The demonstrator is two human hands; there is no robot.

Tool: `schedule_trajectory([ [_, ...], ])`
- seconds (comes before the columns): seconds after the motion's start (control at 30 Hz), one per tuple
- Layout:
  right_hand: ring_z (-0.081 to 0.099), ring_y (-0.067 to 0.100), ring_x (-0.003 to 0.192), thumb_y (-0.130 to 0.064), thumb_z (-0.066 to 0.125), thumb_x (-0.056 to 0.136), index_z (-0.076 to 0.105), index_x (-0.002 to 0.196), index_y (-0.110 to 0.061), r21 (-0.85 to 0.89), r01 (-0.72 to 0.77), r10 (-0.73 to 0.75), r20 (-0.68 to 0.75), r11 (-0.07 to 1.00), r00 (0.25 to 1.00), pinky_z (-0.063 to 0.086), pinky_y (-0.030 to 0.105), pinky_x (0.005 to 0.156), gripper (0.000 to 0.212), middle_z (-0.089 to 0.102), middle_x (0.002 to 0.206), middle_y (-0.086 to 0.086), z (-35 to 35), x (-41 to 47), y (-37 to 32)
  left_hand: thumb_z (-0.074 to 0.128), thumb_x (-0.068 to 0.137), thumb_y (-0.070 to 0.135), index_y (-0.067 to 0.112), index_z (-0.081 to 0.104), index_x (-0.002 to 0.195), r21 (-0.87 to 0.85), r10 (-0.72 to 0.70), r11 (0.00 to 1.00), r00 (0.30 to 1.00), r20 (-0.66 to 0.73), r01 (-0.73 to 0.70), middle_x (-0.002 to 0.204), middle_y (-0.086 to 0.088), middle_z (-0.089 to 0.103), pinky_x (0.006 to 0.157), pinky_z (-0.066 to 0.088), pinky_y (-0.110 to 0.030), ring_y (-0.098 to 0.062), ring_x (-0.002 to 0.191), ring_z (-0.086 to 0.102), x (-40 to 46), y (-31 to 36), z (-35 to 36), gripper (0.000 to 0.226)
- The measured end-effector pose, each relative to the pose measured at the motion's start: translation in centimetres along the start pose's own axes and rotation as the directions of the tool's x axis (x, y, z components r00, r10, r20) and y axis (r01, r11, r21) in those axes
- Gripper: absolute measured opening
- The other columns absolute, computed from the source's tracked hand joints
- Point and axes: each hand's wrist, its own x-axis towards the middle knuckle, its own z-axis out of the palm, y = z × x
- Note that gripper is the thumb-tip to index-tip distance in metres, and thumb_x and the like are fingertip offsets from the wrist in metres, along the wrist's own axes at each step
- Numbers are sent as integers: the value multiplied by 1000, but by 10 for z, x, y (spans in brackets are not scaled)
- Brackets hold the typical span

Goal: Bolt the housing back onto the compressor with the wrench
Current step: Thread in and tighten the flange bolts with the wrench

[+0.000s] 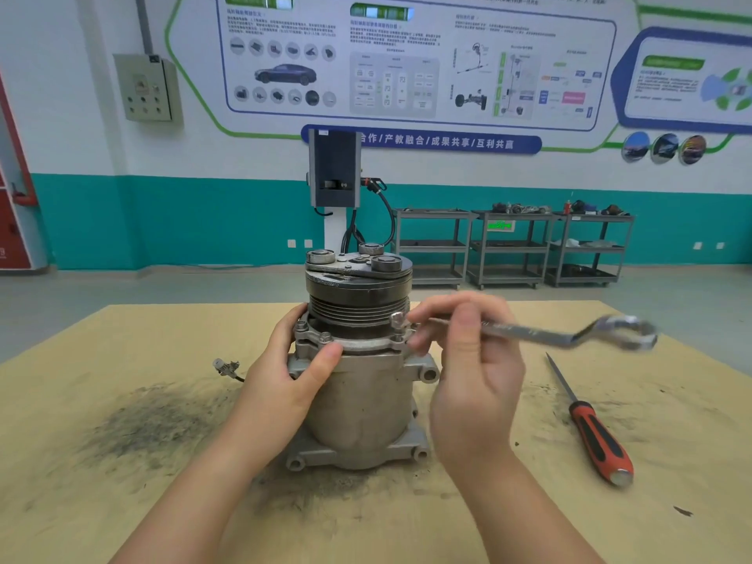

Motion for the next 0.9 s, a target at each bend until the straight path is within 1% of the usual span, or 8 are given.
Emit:
schedule_trajectory([
  [0.1,57,17,56,-17,38,95,53,86,-4,277,-269,288,-30,923,957,49,26,55,23,66,74,7,-7,9,-2,56,67,81,47,35,138,5,3,1000,1000,6,-3,123,43,46,75,32,10,35,104,41,-1,2,-1,82],
  [0.2,54,17,54,-9,35,99,54,83,-4,373,-372,415,-40,850,909,46,24,52,25,65,70,8,-11,14,2,53,73,68,44,33,142,20,-2,1000,1000,23,2,124,42,45,74,33,10,36,102,41,-2,2,-1,75],
  [0.27,52,17,53,-6,31,102,54,82,-4,401,-397,450,-44,825,892,45,24,51,30,64,69,8,-14,17,4,53,76,65,42,33,145,26,-1,1000,1000,26,0,124,41,45,75,33,9,36,102,41,-2,2,-1,76],
  [0.47,51,17,52,-21,32,104,55,89,-5,466,-508,564,22,725,825,45,25,49,31,62,67,7,-21,28,6,54,70,78,40,32,148,24,-9,1000,999,32,9,135,29,50,84,33,-3,32,110,40,-3,3,-2,90],
  [0.6,50,16,49,-13,31,105,51,100,-7,471,-570,630,36,674,776,43,23,47,22,62,66,6,-24,32,8,55,77,68,39,32,149,27,-9,1000,999,34,8,131,35,48,83,34,-3,33,107,41,-2,2,-1,81],
  [0.73,50,13,44,-5,37,103,42,120,-12,523,-583,702,-40,621,711,43,22,43,19,65,65,5,-23,33,13,54,75,70,39,33,148,21,-6,1000,1000,19,6,126,40,46,79,35,2,34,105,41,-2,3,0,82],
  [0.83,52,12,44,-3,40,102,37,127,-15,511,-534,664,-101,674,741,46,21,44,27,63,61,2,-22,33,15,52,71,70,42,35,144,20,-1,1000,1000,-9,1,118,47,47,76,37,1,34,103,42,-4,5,2,80],
  [0.9,53,13,45,-7,38,104,41,118,-15,445,-488,588,-115,751,801,46,22,46,17,62,61,2,-21,31,14,53,71,69,45,36,138,18,10,1000,1000,-26,-9,108,54,50,73,39,4,33,102,44,-5,6,3,73],
])
